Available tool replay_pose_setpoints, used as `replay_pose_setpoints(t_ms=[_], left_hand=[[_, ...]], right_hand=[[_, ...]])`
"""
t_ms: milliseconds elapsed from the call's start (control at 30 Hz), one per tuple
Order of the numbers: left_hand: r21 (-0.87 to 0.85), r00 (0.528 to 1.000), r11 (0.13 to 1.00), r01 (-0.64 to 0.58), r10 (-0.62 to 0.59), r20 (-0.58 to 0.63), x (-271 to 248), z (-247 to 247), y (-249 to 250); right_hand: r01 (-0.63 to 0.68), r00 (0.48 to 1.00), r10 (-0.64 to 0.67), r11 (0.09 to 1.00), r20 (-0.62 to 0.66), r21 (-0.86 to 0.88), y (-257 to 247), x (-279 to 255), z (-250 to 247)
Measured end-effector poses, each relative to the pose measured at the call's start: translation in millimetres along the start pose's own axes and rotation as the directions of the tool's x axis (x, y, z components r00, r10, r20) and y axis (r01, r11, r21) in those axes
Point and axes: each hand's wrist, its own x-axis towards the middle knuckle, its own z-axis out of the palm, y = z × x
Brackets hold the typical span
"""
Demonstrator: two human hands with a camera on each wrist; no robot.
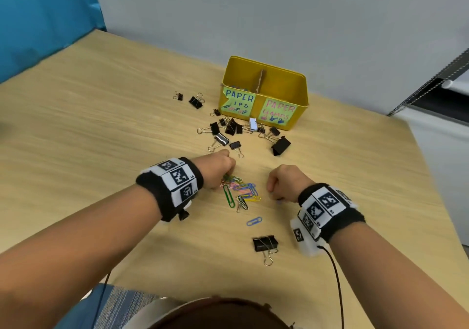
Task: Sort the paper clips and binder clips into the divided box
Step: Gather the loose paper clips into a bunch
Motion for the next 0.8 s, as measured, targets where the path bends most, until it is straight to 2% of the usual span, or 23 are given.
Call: replay_pose_setpoints(t_ms=[233, 367, 533, 700, 800], left_hand=[[-0.030, 0.995, 0.994, 0.104, -0.104, -0.010, -8, 1, -15], [-0.051, 0.994, 0.993, 0.109, -0.109, -0.014, -14, 4, -20], [-0.061, 0.986, 0.985, 0.163, -0.165, -0.026, -12, 9, -19], [-0.122, 0.980, 0.989, 0.082, -0.102, -0.168, -11, 7, -7], [-0.101, 0.986, 0.993, 0.058, -0.073, -0.151, -9, 10, -4]], right_hand=[[0.021, 0.999, -0.016, 0.993, -0.046, 0.119, -10, -2, 10], [0.080, 0.996, -0.074, 0.989, -0.054, 0.124, -21, 3, 10], [0.219, 0.974, -0.202, 0.956, -0.104, 0.193, -33, 3, 7], [0.186, 0.976, -0.183, 0.982, -0.115, 0.023, -35, 7, 12], [0.174, 0.982, -0.174, 0.985, -0.079, -0.008, -37, 8, 20]])
